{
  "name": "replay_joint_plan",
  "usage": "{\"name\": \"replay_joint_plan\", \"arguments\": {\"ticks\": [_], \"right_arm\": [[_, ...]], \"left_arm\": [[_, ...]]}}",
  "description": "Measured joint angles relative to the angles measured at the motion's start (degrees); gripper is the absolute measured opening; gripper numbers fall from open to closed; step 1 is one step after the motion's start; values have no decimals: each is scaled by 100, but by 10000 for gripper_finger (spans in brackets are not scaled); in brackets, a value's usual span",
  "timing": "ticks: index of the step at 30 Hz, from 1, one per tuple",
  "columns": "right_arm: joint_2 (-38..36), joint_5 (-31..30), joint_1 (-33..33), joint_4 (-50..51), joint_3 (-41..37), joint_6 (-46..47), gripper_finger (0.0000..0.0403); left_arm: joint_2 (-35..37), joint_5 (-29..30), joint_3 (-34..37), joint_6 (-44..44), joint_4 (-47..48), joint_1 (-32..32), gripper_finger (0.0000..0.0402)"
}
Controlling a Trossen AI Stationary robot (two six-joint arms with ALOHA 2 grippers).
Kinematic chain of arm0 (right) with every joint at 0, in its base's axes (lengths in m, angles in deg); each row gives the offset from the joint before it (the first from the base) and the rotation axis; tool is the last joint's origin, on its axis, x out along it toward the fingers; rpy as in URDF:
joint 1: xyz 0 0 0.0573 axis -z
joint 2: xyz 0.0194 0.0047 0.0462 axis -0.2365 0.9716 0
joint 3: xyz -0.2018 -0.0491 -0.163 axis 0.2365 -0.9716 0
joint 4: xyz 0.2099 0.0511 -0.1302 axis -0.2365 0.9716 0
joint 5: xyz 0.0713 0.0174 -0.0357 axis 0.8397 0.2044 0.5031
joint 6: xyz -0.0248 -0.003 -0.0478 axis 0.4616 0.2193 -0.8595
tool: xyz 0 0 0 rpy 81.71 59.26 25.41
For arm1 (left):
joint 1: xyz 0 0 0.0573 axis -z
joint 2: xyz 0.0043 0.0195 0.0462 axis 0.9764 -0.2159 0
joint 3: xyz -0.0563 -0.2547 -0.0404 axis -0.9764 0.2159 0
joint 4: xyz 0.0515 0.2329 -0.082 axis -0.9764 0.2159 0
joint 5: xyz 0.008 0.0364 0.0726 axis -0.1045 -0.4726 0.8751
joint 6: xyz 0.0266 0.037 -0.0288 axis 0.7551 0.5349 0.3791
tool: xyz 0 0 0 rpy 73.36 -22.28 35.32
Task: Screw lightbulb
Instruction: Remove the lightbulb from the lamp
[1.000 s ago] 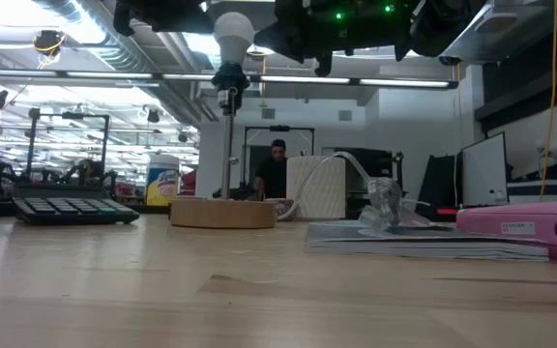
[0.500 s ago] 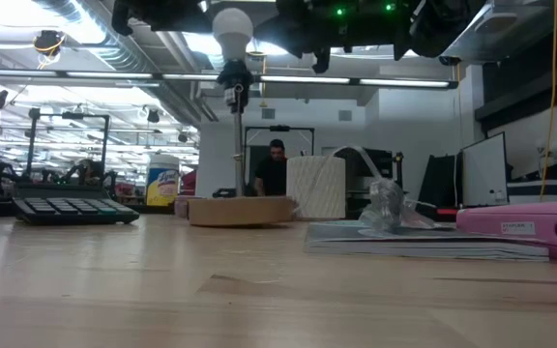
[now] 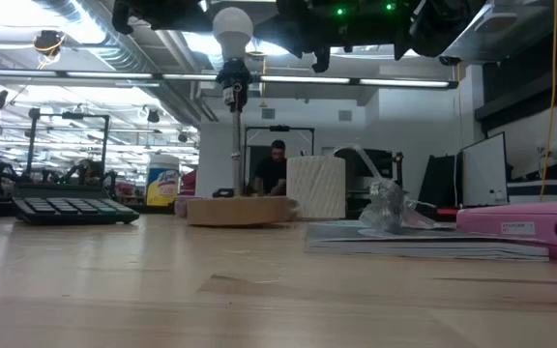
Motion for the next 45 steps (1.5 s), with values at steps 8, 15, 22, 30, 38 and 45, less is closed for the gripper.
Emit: {"name": "replay_joint_plan", "arguments": {"ticks": [8,15,22,30,38,45], "right_arm": [[-9,-11,-2,321,7,-1,17],[-9,33,-7,318,9,-2,17],[-2,91,-20,342,9,-2,17],[-98,35,-17,497,9,-4,17],[-756,0,-13,1437,9,-87,17],[-813,289,-9,1619,9,-91,19]], "left_arm": [[2,-6,0,70,36,4,1],[2,202,0,58,100,136,1],[-4,628,0,56,196,377,1],[-4,706,0,56,194,385,1],[-4,1019,0,227,144,384,1],[-4,1037,-2,473,145,217,1]]}}
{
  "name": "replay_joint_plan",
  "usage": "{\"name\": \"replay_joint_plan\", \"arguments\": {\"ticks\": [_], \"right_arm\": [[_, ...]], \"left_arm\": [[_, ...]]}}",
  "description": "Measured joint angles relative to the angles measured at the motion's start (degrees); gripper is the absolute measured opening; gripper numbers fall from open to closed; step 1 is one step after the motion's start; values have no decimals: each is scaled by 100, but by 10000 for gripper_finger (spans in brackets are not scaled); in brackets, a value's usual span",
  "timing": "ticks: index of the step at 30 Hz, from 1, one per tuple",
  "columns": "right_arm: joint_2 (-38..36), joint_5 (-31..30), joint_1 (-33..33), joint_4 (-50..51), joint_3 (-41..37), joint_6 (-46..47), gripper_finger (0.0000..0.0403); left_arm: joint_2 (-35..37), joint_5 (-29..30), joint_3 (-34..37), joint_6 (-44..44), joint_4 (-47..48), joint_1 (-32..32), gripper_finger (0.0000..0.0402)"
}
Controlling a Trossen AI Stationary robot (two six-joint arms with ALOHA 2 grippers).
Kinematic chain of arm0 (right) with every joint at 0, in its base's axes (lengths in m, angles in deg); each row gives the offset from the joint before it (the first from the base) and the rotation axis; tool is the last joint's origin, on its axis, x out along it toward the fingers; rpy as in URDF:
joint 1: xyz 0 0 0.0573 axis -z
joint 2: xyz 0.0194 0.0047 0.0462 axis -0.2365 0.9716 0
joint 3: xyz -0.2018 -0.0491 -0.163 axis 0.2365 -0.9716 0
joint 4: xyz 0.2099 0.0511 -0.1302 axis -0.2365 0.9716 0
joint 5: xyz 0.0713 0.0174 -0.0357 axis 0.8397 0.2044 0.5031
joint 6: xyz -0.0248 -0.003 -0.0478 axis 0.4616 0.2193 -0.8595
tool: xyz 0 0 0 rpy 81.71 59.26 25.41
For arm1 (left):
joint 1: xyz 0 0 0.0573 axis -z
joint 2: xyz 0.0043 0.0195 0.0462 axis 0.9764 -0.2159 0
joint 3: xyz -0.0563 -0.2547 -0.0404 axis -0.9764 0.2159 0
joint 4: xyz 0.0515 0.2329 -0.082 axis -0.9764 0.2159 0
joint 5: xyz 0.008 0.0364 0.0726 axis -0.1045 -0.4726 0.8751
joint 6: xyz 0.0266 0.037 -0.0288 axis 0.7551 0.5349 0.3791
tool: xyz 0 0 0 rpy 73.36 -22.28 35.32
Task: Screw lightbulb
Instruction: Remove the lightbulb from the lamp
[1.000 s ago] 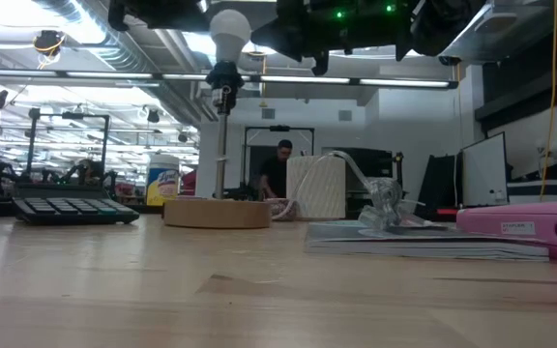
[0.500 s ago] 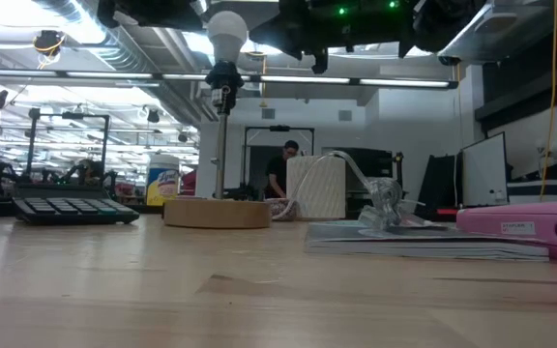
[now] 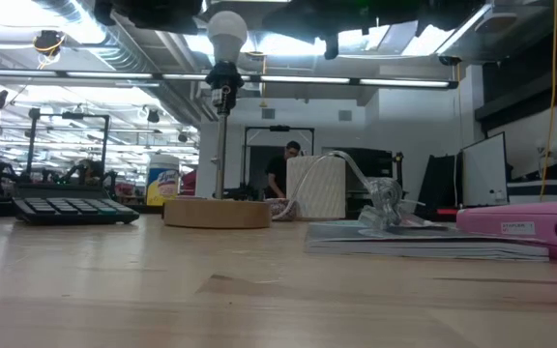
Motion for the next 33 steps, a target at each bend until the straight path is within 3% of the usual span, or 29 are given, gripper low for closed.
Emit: {"name": "replay_joint_plan", "arguments": {"ticks": [4,12,17,23,33], "right_arm": [[0,273,0,86,0,1,48],[31,354,-1,108,0,727,185],[221,332,0,105,-11,913,241],[594,312,0,-383,-9,904,256],[986,53,2,-848,-9,856,256]], "left_arm": [[2,0,0,201,0,-157,1],[4,-133,0,324,-1,-496,1],[37,-403,0,377,2,-684,1],[383,-554,0,546,-4,-665,1],[603,-1774,0,357,138,-943,1]]}}
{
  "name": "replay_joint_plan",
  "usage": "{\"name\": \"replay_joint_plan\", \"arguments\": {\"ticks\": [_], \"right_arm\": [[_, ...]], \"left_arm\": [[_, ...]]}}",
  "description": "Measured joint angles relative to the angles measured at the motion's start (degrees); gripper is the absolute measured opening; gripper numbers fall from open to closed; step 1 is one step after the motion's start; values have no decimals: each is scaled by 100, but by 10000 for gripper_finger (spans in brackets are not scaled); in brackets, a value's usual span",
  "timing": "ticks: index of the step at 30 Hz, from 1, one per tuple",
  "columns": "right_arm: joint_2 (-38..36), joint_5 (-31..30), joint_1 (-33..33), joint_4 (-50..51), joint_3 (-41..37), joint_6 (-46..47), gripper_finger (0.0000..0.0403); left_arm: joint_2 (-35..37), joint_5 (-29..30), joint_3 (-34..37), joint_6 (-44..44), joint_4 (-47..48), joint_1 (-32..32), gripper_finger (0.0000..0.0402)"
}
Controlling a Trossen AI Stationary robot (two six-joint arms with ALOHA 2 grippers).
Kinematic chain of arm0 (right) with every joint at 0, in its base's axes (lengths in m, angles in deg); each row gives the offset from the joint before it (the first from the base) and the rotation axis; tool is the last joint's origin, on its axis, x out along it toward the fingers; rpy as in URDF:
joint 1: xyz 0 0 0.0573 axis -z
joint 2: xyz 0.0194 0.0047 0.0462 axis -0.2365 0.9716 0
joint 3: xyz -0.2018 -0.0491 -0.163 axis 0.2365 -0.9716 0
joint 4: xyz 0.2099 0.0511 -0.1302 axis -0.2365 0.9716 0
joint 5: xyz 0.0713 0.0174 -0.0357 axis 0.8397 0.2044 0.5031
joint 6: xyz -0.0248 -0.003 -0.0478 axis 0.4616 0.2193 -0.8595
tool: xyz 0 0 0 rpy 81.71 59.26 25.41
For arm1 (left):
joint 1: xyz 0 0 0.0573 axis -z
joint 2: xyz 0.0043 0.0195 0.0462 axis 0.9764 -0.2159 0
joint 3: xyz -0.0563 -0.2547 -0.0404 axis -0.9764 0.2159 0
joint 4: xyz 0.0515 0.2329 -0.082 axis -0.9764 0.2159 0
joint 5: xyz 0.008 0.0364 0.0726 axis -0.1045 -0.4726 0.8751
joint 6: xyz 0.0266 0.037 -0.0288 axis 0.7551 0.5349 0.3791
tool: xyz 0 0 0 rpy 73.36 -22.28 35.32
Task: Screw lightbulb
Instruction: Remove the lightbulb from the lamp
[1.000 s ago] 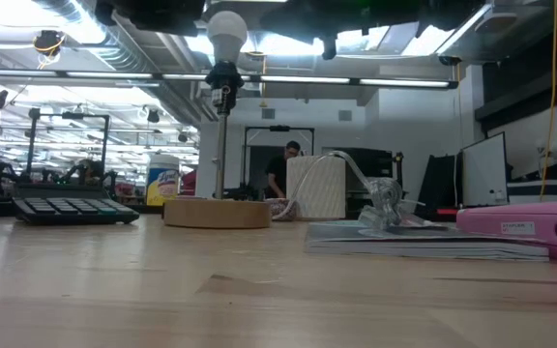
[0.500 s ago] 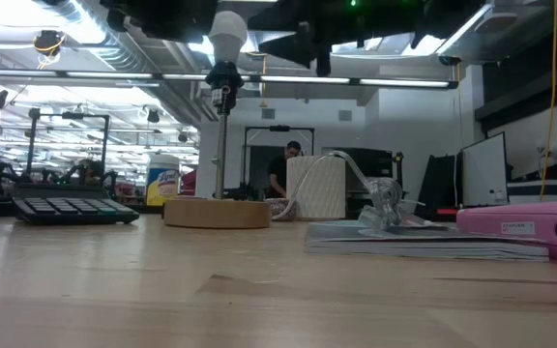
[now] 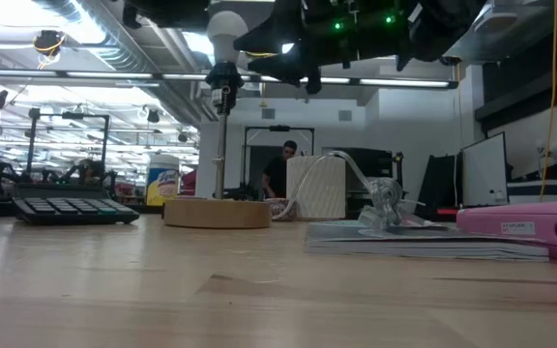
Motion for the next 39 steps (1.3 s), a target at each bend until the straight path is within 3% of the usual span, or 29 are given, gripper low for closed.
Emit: {"name": "replay_joint_plan", "arguments": {"ticks": [8,25,39], "right_arm": [[-2,-60,2,-187,0,-259,256],[372,-53,37,-1014,13,-273,257],[575,-1,90,-797,384,-294,256]], "left_arm": [[0,-410,0,-416,243,-229,1],[0,-396,0,-429,255,-203,1],[-2,-400,0,-741,588,-140,1]]}}
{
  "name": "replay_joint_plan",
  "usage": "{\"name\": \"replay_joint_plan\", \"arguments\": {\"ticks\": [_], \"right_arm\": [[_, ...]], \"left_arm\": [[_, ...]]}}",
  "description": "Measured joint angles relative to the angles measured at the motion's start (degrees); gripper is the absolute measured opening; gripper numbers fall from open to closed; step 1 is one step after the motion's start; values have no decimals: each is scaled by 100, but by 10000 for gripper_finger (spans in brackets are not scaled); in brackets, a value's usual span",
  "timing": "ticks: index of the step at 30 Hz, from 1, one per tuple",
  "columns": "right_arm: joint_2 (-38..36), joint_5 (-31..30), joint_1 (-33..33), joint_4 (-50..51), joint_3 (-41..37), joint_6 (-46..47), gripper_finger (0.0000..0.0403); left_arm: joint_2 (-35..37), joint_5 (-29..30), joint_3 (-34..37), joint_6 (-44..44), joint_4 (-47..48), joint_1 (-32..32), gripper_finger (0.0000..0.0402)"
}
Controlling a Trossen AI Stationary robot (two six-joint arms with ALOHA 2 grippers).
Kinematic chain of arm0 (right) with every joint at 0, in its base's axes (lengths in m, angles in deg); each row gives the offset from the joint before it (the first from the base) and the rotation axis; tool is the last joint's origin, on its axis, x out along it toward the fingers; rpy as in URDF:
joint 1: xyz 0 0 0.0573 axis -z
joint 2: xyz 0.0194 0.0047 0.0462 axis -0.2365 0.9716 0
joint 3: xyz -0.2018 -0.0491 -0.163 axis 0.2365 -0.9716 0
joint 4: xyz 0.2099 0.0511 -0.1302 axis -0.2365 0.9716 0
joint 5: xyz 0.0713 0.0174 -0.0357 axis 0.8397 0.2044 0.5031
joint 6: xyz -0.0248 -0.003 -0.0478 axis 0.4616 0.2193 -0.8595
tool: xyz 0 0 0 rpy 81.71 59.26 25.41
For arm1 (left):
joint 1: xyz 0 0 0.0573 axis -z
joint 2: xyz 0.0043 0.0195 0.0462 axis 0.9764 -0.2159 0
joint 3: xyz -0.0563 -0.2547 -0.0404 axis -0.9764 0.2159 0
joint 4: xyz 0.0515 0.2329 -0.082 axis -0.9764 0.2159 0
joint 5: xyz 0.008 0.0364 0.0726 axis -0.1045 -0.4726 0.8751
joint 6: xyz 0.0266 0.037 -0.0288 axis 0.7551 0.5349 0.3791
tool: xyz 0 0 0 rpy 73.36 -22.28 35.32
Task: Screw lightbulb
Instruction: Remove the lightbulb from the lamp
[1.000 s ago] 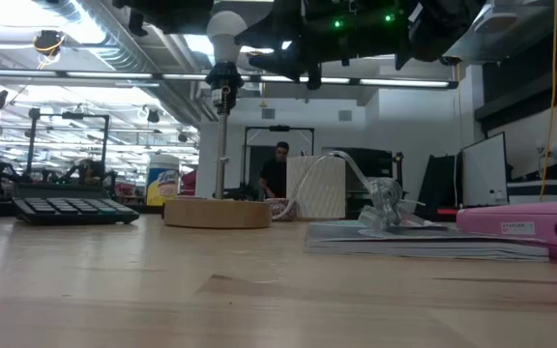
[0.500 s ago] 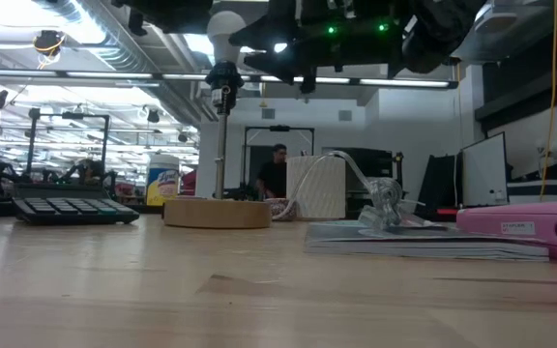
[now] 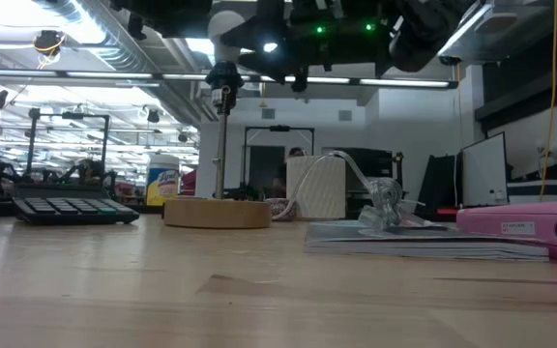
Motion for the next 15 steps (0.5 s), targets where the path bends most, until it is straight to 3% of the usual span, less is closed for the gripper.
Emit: {"name": "replay_joint_plan", "arguments": {"ticks": [15], "right_arm": [[-1,-133,0,148,9,-229,256]], "left_arm": [[22,87,0,50,-9,456,1]]}}
